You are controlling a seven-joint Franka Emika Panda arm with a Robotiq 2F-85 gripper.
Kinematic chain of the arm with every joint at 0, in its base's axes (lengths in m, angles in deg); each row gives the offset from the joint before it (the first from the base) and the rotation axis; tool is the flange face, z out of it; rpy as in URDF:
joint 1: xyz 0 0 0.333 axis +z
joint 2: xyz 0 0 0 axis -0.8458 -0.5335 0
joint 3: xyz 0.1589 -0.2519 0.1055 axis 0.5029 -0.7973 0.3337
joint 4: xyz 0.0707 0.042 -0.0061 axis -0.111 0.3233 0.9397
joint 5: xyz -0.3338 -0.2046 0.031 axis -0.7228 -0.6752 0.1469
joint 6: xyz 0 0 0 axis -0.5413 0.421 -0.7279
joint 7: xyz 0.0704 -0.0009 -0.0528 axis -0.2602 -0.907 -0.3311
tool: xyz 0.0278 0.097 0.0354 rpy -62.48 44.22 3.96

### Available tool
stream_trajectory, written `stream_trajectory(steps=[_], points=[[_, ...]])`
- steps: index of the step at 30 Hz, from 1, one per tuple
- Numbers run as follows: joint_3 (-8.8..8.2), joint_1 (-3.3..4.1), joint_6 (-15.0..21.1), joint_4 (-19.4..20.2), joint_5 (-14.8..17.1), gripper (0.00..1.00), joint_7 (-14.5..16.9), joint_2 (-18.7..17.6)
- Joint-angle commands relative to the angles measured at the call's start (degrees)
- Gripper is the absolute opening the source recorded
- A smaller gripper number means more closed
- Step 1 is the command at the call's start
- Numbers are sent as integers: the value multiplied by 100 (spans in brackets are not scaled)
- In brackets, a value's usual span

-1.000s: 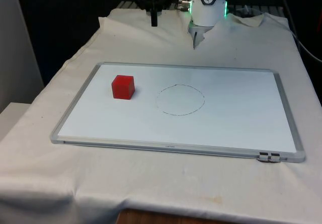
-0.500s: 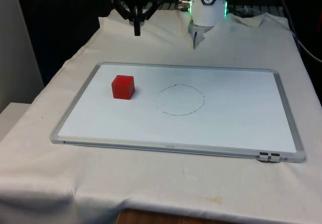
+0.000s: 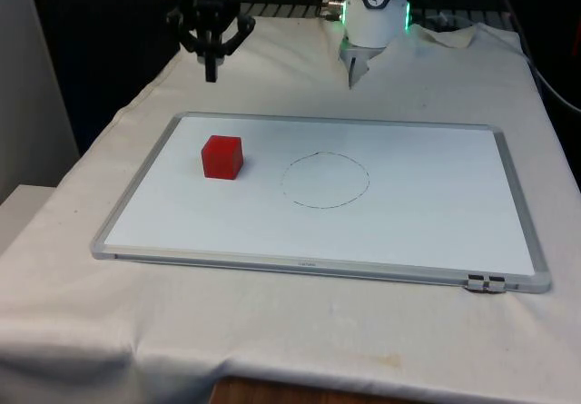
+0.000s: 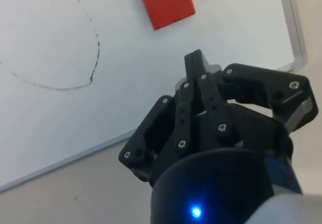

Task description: Push the cube into the marked area.

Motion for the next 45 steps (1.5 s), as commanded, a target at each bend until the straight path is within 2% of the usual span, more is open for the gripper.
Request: stream_trajectory(steps=[1,7,8,9,16,17,18,24,25,26,29,32,33,36,39,42,45], points=[[23,-52,132,23,138,0,97,-69],[-52,-86,407,11,539,0,332,-401],[-103,-40,332,0,487,0,292,-390],[-63,-92,447,11,602,0,361,-458],[-92,-120,779,-46,1014,0,527,-865],[-155,-57,739,-23,968,0,481,-859],[-97,-126,814,-57,1054,0,544,-905],[-138,-138,1112,-155,1243,0,596,-1220],[-178,-86,1026,-132,1192,0,556,-1186],[-138,-143,1152,-166,1255,0,590,-1266],[-126,-149,1306,-223,1306,0,561,-1432],[-132,-132,1409,-258,1346,0,539,-1558],[-166,-103,1364,-252,1318,0,527,-1564],[-149,-74,1587,-286,1341,0,458,-1690],[-115,-23,1679,-229,1358,0,372,-1702],[-92,-11,1610,-218,1324,0,281,-1707],[-46,29,1725,-86,1398,0,241,-1644]])
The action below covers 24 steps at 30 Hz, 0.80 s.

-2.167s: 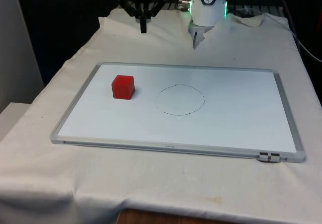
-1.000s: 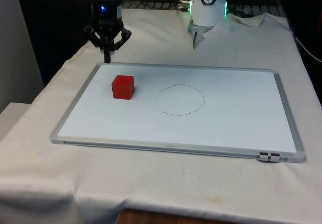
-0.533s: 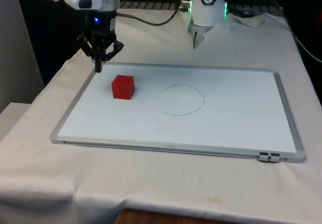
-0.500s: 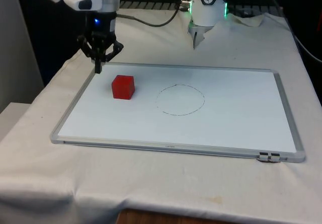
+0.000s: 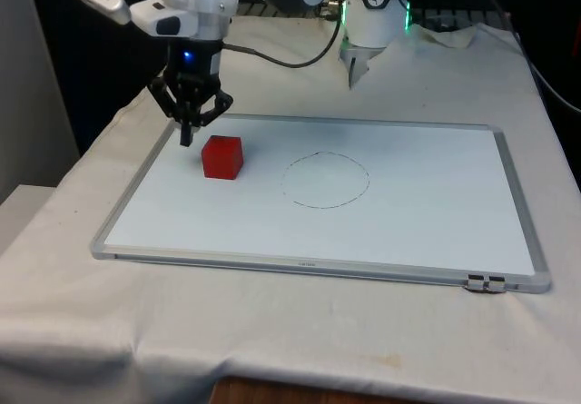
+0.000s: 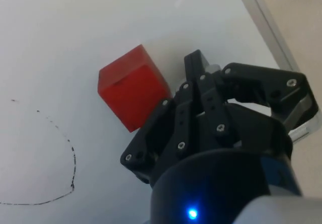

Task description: Push the cube into the marked area.

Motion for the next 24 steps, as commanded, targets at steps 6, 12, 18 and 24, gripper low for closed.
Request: stream_trajectory(steps=[6,12,18,24], points=[[80,57,80,201,155,0,-23,115],[223,52,74,286,435,0,63,235],[350,29,126,166,636,0,86,206],[435,17,166,29,773,0,103,132]])
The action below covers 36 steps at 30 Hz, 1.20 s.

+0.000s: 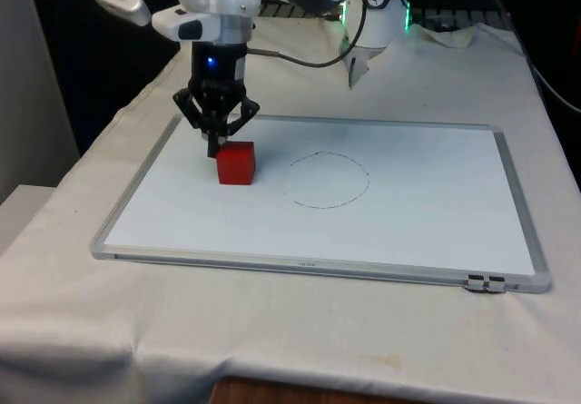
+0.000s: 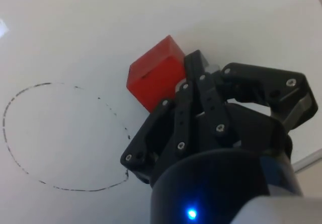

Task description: Push the cube into the marked area.

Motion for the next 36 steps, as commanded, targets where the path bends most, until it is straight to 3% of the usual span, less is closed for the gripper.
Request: stream_trajectory(steps=[1,6,7,8,14,15,16,17,20,25,26,27,33,34,36], points=[[120,-69,97,-52,132,0,86,-11],[235,-40,97,-29,327,0,126,17],[138,0,17,-69,235,0,46,-46],[252,-40,92,-23,367,0,138,17],[378,-17,57,63,653,0,218,63],[395,-17,52,80,676,0,223,80],[304,11,6,34,573,0,149,29],[418,-11,46,92,693,0,218,97],[498,-11,40,126,756,0,201,138],[584,6,40,155,848,0,189,183],[487,17,0,120,739,0,149,149],[619,0,34,166,865,0,183,206],[728,11,34,189,951,0,183,275],[665,23,0,160,865,0,143,235],[779,23,34,206,985,0,166,304]])
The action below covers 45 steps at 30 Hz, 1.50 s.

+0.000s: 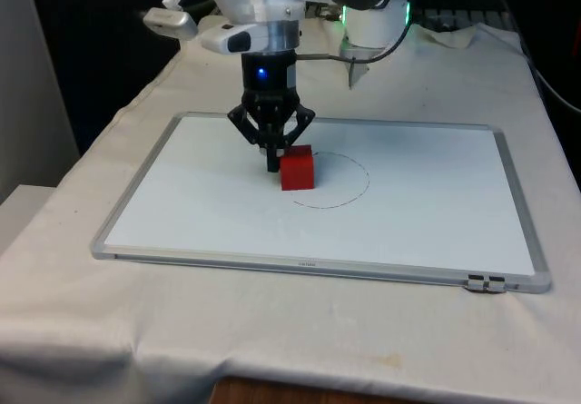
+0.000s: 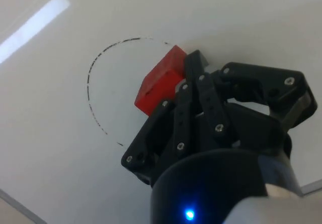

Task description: Push the cube into the marked area.

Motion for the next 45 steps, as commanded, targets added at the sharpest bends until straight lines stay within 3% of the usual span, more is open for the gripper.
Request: stream_trajectory(steps=[1,6,7,14,15,17,24,28,29,32,37,38,39,45], points=[[69,0,34,46,86,0,29,57],[57,46,40,63,63,0,-46,80],[63,23,0,11,46,0,-46,34],[40,92,69,304,63,0,-115,327],[63,57,11,292,46,0,-97,338],[63,103,97,453,74,0,-126,476],[166,92,97,796,166,0,-126,871],[183,74,74,802,178,0,-126,928],[149,97,29,808,97,0,-166,905],[132,57,34,785,132,0,-115,945],[-92,115,-109,762,-17,0,-155,1094],[-34,80,-63,728,80,0,-92,1049],[-115,120,-132,768,-34,0,-166,1129],[-223,149,-269,814,-229,0,-218,1421]])
